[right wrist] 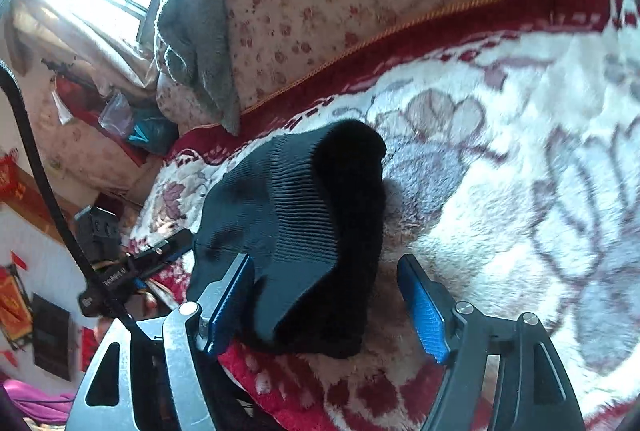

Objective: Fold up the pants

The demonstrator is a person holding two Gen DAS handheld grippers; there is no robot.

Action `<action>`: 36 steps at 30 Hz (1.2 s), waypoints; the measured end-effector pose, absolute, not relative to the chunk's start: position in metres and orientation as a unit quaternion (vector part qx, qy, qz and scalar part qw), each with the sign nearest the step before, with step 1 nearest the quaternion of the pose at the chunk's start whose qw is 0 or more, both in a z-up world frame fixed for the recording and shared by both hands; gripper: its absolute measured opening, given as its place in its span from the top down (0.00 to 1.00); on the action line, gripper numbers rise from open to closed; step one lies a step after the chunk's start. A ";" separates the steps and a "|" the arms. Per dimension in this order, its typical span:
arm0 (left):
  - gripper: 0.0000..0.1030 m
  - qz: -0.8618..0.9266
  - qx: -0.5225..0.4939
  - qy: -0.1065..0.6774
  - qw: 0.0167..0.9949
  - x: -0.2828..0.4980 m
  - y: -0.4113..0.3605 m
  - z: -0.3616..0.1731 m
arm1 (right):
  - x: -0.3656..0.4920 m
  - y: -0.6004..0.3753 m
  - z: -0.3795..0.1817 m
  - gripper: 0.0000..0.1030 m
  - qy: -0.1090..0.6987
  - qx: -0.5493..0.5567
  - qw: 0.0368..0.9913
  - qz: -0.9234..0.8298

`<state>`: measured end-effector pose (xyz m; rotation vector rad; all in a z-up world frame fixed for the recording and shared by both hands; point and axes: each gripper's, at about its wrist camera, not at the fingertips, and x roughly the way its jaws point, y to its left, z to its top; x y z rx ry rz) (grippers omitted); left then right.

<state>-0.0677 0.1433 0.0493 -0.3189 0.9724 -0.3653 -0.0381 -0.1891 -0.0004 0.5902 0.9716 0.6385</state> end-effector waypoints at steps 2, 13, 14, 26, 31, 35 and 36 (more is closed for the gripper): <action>0.30 -0.184 -0.164 0.467 0.849 -0.064 0.142 0.043 | -0.035 -0.183 -0.007 0.28 0.455 0.294 0.777 0.321; 0.16 -0.205 -0.200 0.473 0.833 -0.048 0.138 0.018 | -0.017 -0.159 -0.026 0.38 0.448 0.310 0.759 0.356; 0.16 -0.204 -0.198 0.471 0.835 -0.048 0.137 0.018 | -0.018 -0.159 -0.026 0.39 0.447 0.306 0.761 0.358; 0.57 -0.215 -0.179 0.433 0.857 -0.060 0.151 0.046 | -0.020 -0.147 0.007 0.51 0.429 0.293 0.764 0.384; 0.57 -0.187 -0.181 0.404 0.877 -0.065 0.190 0.072 | -0.012 -0.107 0.026 0.51 0.422 0.275 0.757 0.417; 0.57 -0.149 -0.168 0.388 0.894 -0.071 0.232 0.087 | 0.002 -0.062 0.034 0.51 0.418 0.267 0.746 0.445; 0.57 -0.139 -0.168 0.387 0.896 -0.071 0.243 0.089 | 0.004 -0.050 0.035 0.51 0.417 0.265 0.743 0.451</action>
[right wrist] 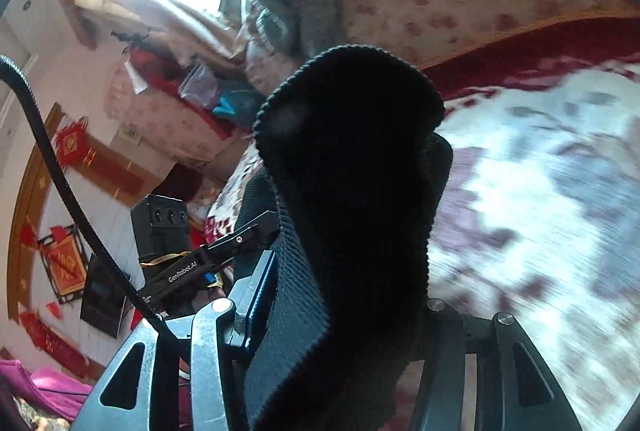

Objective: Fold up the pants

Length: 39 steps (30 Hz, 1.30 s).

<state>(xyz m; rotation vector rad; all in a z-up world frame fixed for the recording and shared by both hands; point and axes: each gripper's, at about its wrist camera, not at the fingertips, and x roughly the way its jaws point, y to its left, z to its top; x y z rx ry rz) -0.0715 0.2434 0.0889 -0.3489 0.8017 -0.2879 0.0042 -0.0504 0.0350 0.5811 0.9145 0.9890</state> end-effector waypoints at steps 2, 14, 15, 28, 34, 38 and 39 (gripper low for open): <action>0.57 -0.117 -0.172 0.386 0.899 -0.072 0.266 0.088 | 0.011 -0.024 0.033 0.51 0.420 0.265 0.735 0.461; 0.57 -0.034 -0.208 0.411 0.887 -0.077 0.349 0.042 | 0.042 0.093 -0.011 0.51 0.487 0.230 0.699 0.470; 0.56 -0.034 -0.208 0.414 0.886 -0.077 0.349 0.039 | 0.042 0.094 -0.015 0.50 0.494 0.227 0.701 0.461; 0.32 0.042 -0.178 0.416 0.891 -0.085 0.344 0.047 | 0.025 0.058 0.012 0.43 0.495 0.168 0.757 0.391; 0.32 0.077 -0.136 0.401 0.903 -0.099 0.327 0.064 | 0.010 0.042 0.045 0.43 0.457 0.173 0.781 0.388; 0.32 0.094 -0.116 0.385 0.911 -0.108 0.311 0.076 | -0.003 0.060 0.064 0.42 0.436 0.134 0.804 0.381; 0.32 0.095 -0.116 0.383 0.912 -0.109 0.309 0.077 | -0.005 0.063 0.067 0.41 0.431 0.126 0.808 0.380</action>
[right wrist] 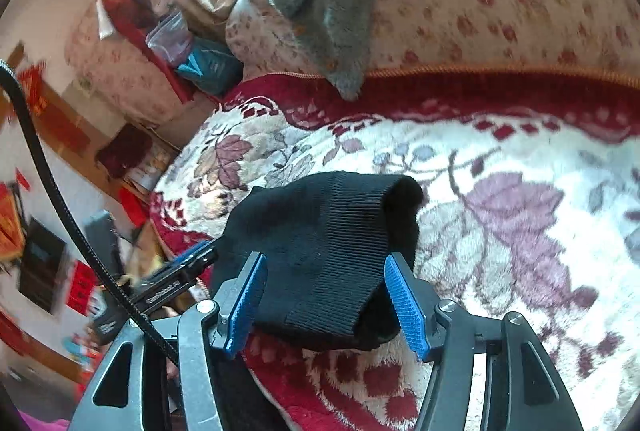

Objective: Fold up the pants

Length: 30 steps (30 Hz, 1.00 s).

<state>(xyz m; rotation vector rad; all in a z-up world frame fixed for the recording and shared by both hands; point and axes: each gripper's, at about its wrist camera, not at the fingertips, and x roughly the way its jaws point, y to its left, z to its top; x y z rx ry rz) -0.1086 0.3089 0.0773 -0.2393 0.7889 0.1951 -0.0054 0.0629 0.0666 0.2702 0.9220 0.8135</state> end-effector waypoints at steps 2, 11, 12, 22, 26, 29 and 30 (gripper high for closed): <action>0.32 0.098 -0.111 0.377 0.914 -0.113 0.302 0.082 | -0.011 0.071 0.072 0.41 0.420 0.114 0.814 0.385; 0.32 0.114 -0.095 0.360 0.921 -0.127 0.284 0.092 | -0.031 0.108 0.078 0.41 0.393 0.048 0.834 0.384; 0.32 0.114 -0.091 0.362 0.921 -0.127 0.282 0.092 | -0.033 0.110 0.079 0.41 0.392 0.047 0.834 0.385; 0.32 0.120 -0.095 0.357 0.921 -0.131 0.281 0.092 | -0.035 0.110 0.075 0.41 0.399 0.042 0.833 0.380; 0.32 0.119 -0.094 0.357 0.922 -0.131 0.280 0.092 | -0.033 0.110 0.073 0.41 0.406 0.044 0.829 0.382; 0.32 0.119 -0.091 0.356 0.922 -0.130 0.279 0.091 | -0.035 0.113 0.071 0.41 0.406 0.040 0.828 0.384; 0.32 0.119 -0.091 0.356 0.923 -0.130 0.279 0.091 | -0.035 0.114 0.071 0.41 0.407 0.038 0.828 0.385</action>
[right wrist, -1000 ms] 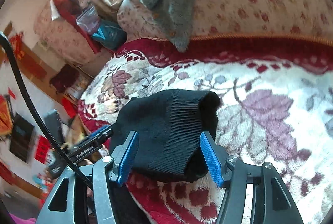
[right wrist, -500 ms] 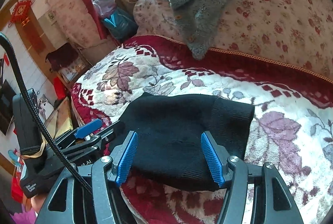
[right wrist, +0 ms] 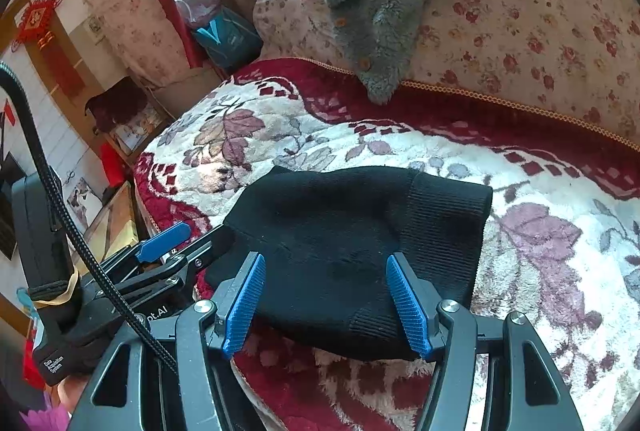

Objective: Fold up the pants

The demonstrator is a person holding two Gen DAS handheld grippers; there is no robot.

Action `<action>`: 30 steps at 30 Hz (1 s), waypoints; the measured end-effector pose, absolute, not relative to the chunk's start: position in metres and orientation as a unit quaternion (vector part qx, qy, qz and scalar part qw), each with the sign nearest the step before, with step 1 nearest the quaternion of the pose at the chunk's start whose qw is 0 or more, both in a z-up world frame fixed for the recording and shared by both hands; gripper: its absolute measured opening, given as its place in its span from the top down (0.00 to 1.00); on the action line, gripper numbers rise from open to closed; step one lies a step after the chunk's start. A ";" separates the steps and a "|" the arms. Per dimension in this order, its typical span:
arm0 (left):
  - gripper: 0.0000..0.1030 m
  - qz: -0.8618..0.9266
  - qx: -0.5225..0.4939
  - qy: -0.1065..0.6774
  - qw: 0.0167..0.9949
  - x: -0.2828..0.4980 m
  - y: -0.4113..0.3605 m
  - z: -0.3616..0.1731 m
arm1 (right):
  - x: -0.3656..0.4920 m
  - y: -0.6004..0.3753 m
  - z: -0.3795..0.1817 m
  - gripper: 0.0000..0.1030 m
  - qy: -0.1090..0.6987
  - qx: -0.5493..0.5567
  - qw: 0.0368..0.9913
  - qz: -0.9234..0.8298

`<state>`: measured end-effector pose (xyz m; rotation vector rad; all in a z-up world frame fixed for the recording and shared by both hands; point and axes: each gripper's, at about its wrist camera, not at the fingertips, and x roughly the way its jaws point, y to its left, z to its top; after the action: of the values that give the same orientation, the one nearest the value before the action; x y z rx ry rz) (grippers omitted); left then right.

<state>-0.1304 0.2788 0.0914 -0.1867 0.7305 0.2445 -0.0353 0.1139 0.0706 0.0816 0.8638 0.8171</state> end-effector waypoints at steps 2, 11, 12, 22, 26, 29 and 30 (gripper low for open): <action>0.32 0.120 -0.090 0.355 0.923 -0.130 0.279 0.091 | -0.035 0.115 0.070 0.41 0.409 0.039 0.825 0.387; 0.32 0.118 -0.088 0.356 0.923 -0.130 0.279 0.090 | -0.035 0.117 0.068 0.41 0.412 0.041 0.823 0.388; 0.32 0.118 -0.088 0.356 0.923 -0.130 0.279 0.090 | -0.035 0.117 0.068 0.41 0.413 0.042 0.823 0.388; 0.32 0.121 -0.089 0.356 0.922 -0.130 0.278 0.089 | -0.035 0.119 0.067 0.41 0.414 0.042 0.822 0.388; 0.32 0.121 -0.090 0.355 0.923 -0.130 0.279 0.089 | -0.035 0.119 0.067 0.41 0.414 0.041 0.822 0.388; 0.32 0.121 -0.088 0.355 0.923 -0.130 0.279 0.089 | -0.035 0.120 0.067 0.41 0.414 0.041 0.822 0.388; 0.32 0.121 -0.088 0.355 0.923 -0.130 0.280 0.089 | -0.036 0.120 0.067 0.41 0.414 0.041 0.822 0.388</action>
<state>-0.1298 0.2796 0.0895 -0.1810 0.7288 0.2490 -0.0357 0.1201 0.0666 0.0877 0.8811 0.8256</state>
